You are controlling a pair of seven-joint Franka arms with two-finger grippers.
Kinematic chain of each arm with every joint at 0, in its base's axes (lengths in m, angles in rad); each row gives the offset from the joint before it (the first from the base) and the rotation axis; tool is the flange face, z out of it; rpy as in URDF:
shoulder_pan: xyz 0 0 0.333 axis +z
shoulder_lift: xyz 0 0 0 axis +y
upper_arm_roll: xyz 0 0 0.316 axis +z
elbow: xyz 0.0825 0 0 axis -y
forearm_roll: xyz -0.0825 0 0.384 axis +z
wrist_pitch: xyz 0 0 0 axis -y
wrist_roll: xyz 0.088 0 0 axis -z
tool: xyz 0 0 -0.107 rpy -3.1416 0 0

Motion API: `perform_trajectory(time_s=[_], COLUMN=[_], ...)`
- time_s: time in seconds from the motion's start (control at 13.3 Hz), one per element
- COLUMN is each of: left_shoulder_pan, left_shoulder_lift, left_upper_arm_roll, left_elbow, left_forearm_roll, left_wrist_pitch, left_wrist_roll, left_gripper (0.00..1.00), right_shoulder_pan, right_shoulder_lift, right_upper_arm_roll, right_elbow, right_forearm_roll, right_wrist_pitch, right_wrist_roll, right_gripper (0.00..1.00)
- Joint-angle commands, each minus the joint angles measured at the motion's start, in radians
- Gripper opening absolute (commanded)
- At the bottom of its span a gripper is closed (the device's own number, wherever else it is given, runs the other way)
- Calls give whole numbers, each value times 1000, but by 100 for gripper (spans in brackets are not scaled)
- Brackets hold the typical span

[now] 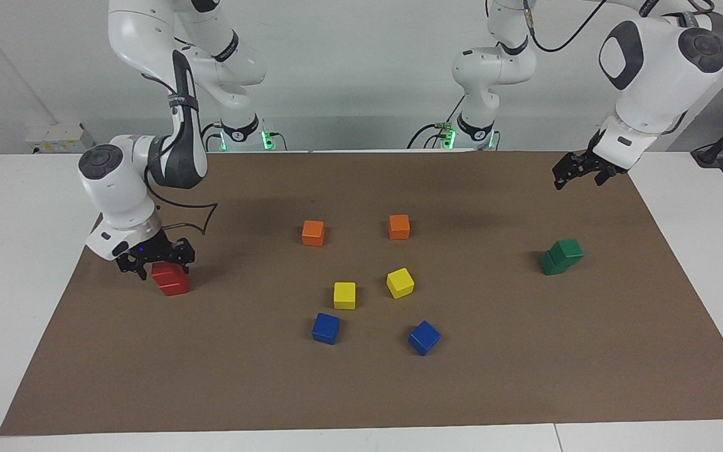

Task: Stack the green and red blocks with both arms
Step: 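Stack the red cube on the placed red cube with the right gripper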

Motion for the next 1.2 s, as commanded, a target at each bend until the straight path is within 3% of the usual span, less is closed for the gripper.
perform_trajectory(time_s=[0.0,0.15,0.53,0.75,0.98,1.13], left_shoulder_pan=[-19,-19,-22,-27,-27,-27], left_shoulder_lift=[22,46,62,50,53,51], left_upper_arm_roll=[14,5,6,6,8,9], left_elbow=[74,152,174,148,153,153], left_forearm_roll=[11,18,6,6,6,6], left_wrist_pitch=[-60,-128,-118,-112,-113,-113], left_wrist_roll=[7,13,13,15,4,4], left_gripper=[100,100,100,100,100,100], right_shoulder_pan=[33,51,51,49,35,35], right_shoulder_lift=[-36,-79,-257,-271,-277,-294], right_upper_arm_roll=[9,9,9,9,8,-8], right_elbow=[26,85,142,285,366,368], right_forearm_roll=[19,18,16,18,22,40], right_wrist_pitch=[-62,-199,-441,-663,-780,-807], right_wrist_roll=[52,63,63,66,80,94], right_gripper=[100,100,100,100,100,100])
